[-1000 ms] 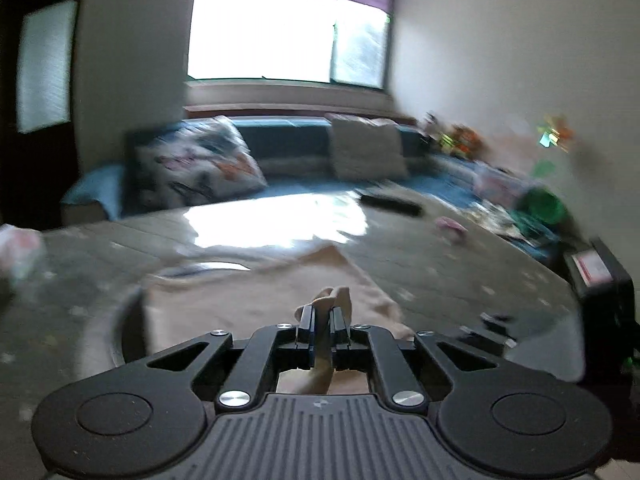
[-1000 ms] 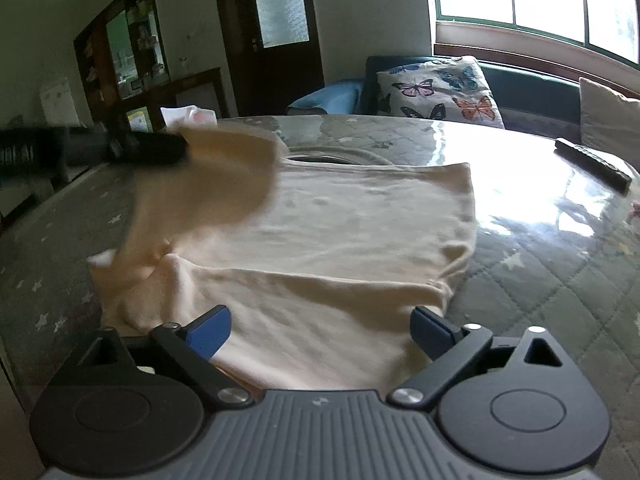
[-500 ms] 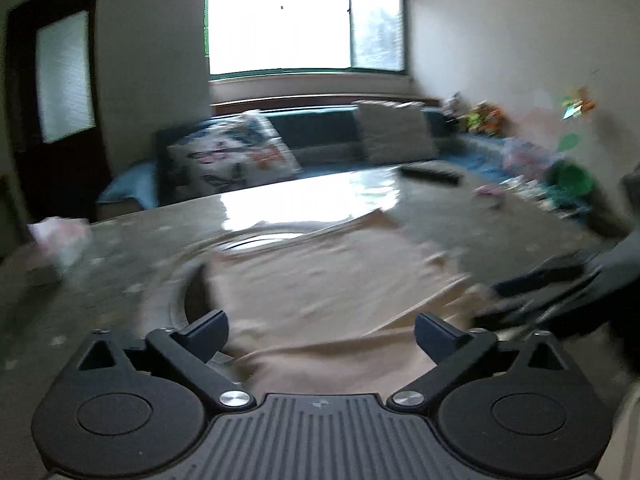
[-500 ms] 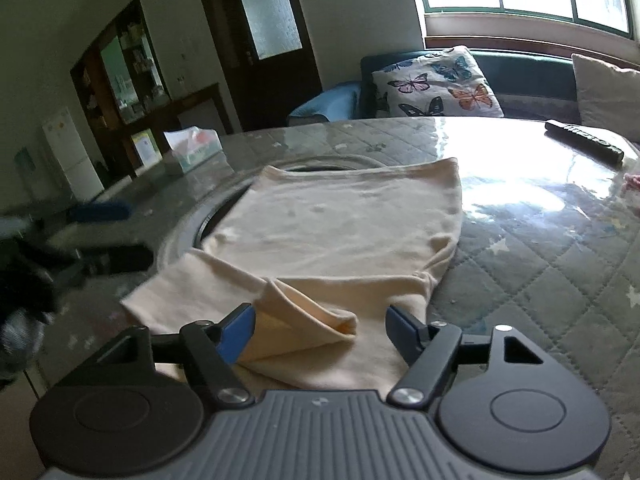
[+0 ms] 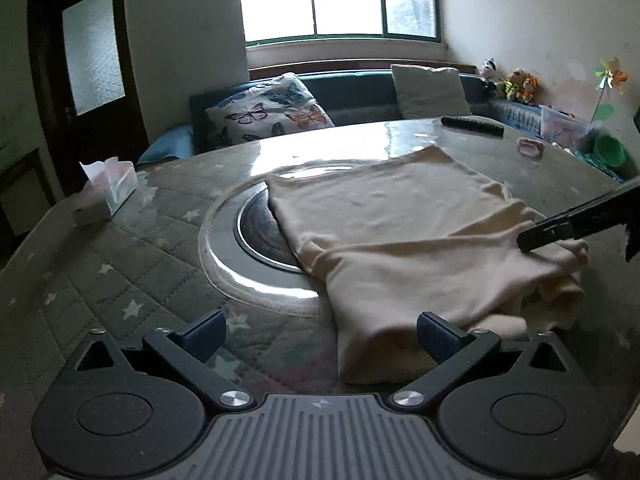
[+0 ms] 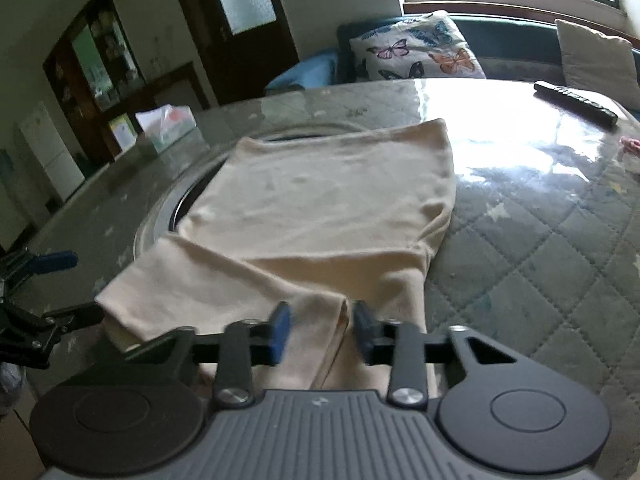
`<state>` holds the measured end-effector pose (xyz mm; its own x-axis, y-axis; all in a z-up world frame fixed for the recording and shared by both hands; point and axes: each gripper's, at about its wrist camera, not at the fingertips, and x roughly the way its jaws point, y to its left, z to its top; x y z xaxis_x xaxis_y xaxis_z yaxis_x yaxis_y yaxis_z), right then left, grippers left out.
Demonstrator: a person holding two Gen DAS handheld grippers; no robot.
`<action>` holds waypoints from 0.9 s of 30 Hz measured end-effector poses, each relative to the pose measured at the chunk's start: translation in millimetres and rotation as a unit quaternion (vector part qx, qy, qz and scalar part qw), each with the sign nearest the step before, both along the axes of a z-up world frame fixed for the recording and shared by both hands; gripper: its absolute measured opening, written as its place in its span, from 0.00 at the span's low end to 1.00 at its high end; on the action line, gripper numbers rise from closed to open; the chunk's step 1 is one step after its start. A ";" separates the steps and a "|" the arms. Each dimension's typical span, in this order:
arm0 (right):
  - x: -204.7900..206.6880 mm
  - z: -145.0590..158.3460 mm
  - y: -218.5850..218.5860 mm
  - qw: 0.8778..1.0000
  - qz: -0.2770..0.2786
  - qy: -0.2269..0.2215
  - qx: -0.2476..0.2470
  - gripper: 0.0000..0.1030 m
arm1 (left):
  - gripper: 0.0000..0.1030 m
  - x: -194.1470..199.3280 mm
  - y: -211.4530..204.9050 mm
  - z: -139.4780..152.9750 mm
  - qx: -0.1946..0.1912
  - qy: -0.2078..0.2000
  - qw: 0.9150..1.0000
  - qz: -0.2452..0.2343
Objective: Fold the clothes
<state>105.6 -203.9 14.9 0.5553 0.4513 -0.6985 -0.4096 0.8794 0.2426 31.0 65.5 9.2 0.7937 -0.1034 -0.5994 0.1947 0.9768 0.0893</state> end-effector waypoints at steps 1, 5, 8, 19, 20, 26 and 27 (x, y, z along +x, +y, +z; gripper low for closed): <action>-1.0 0.1 1.3 1.000 -0.001 -0.003 -0.006 0.16 | 1.00 0.2 -0.4 -1.6 0.003 0.001 1.000 0.000; -4.4 8.7 2.5 1.000 -0.005 -0.024 -0.014 0.07 | 1.00 1.9 0.2 -7.2 0.011 0.005 1.000 0.006; -7.5 22.8 6.0 0.998 -0.001 -0.054 -0.023 0.06 | 1.00 3.1 3.0 -9.4 0.011 0.007 1.000 0.013; -4.3 63.9 9.8 0.990 -0.018 -0.133 -0.044 0.05 | 0.99 5.6 7.9 -16.4 0.021 0.015 0.999 0.029; -1.2 58.4 8.2 0.991 -0.022 -0.122 -0.047 0.05 | 0.99 5.4 7.9 -16.6 0.023 0.015 0.999 0.030; 14.8 14.3 3.1 0.996 -0.045 -0.049 -0.062 0.07 | 1.00 4.8 9.3 -15.0 0.029 0.019 0.999 0.026; 16.2 9.5 2.5 0.996 -0.047 -0.043 -0.064 0.08 | 1.00 4.8 9.9 -14.1 0.029 0.019 0.999 0.026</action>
